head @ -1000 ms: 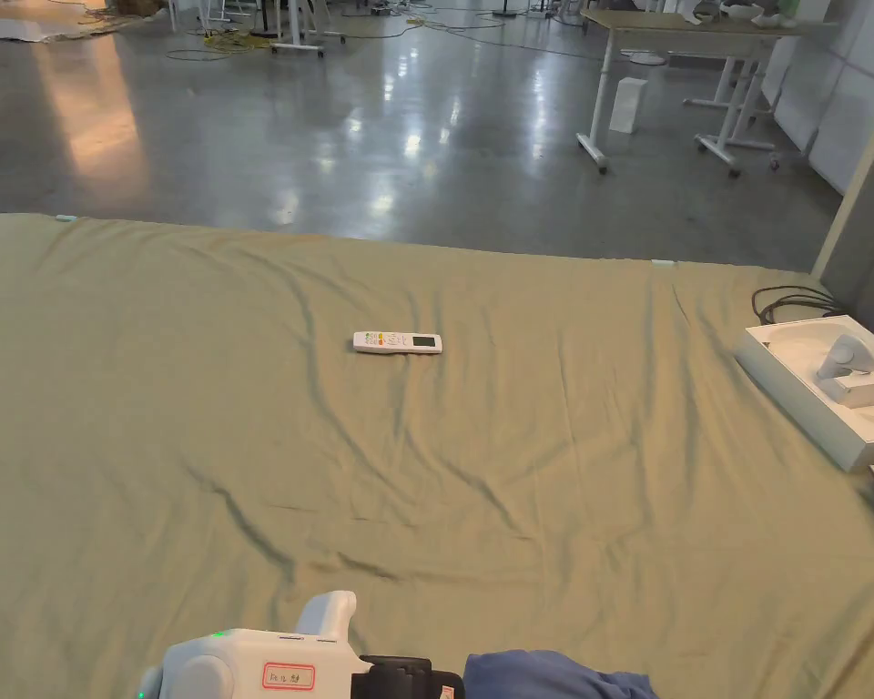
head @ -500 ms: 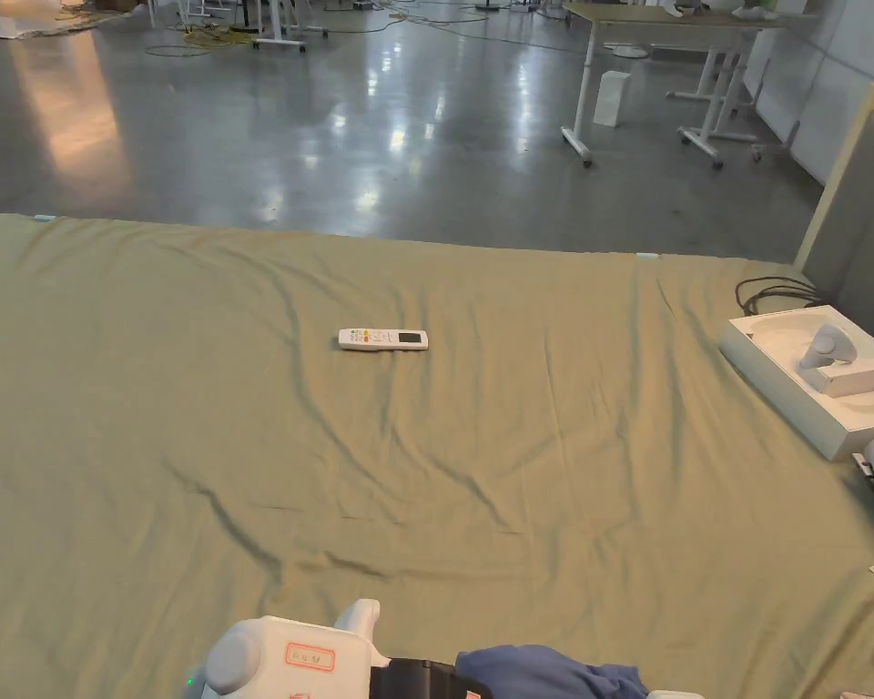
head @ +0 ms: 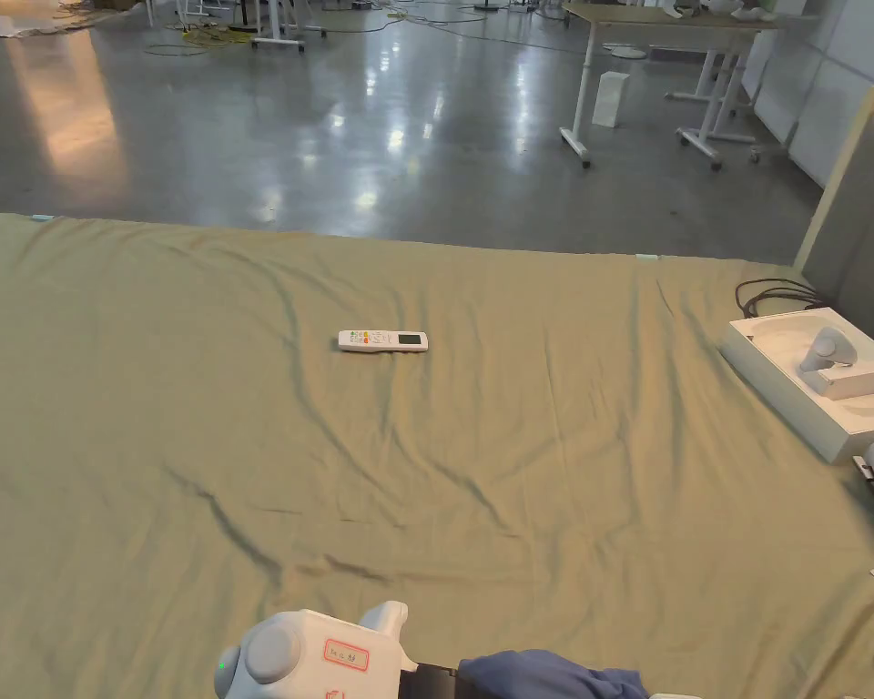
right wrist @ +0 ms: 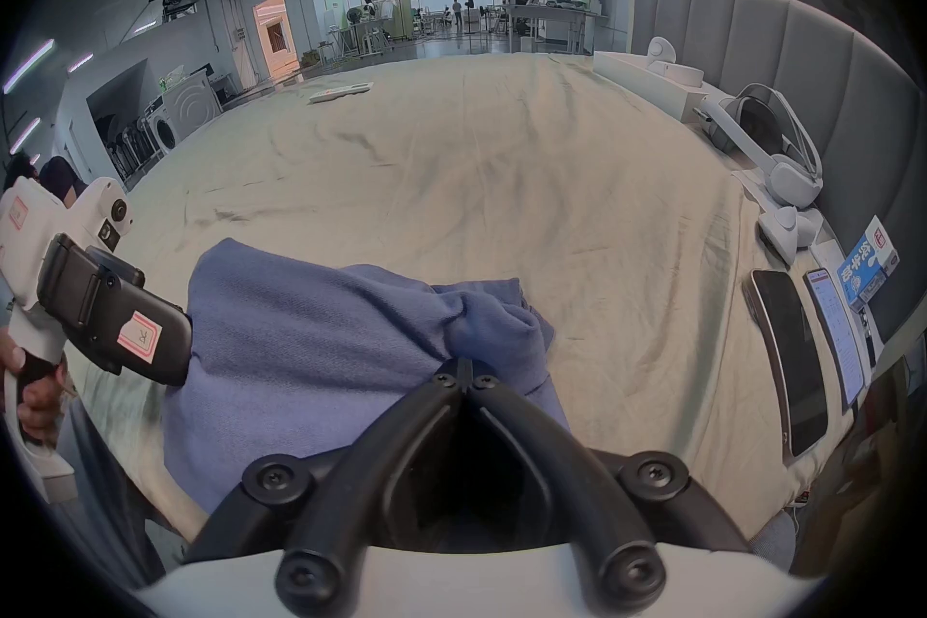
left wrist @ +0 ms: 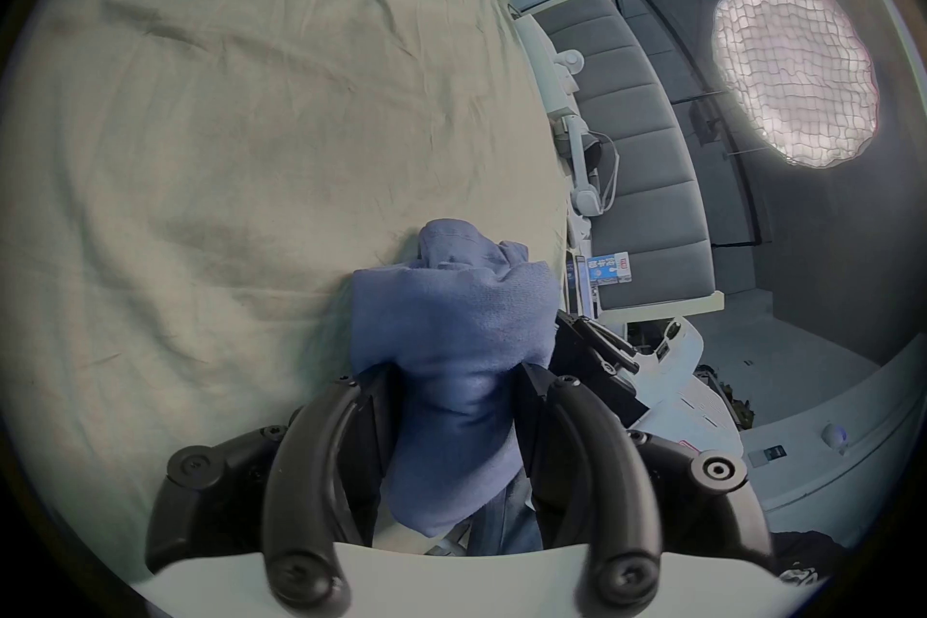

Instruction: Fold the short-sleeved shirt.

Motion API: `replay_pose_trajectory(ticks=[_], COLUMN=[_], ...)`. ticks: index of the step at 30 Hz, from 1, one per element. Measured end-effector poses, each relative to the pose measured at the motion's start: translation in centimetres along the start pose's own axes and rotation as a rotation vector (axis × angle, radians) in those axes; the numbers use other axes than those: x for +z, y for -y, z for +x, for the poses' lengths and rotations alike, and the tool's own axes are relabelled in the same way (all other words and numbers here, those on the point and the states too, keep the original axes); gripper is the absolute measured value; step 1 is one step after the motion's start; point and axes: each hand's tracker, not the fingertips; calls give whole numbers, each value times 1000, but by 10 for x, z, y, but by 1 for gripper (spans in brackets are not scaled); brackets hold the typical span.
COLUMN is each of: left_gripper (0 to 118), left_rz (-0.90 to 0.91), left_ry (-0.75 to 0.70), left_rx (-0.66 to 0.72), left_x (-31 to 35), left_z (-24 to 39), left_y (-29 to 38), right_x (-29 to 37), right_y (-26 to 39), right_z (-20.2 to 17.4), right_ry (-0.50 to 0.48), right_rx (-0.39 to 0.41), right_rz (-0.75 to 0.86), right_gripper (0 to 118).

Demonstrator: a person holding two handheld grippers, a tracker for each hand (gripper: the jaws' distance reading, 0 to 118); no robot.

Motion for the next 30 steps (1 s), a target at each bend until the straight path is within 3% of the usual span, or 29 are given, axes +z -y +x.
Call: replay_pose_trajectory(ticks=[8,15,21,30], left_gripper=[39,21,19,19], left_rz=[36,81,103,111], left_ry=[-27,-72,7,69], left_rx=[-6,-82,-64,-89], left_x=[-2,3,21,91], left_z=[-2,13,19,31], left_y=[13,17,19,9], right_x=[-1,2,20,53], right_y=[1,0,-9,-51], right_z=[-1,-1,8,14], right_ry=[8,5,-9,26], right_rx=[0,-14,-65,5], right_rz=[-1,-1,45,200], right_gripper=[0,0,0,0])
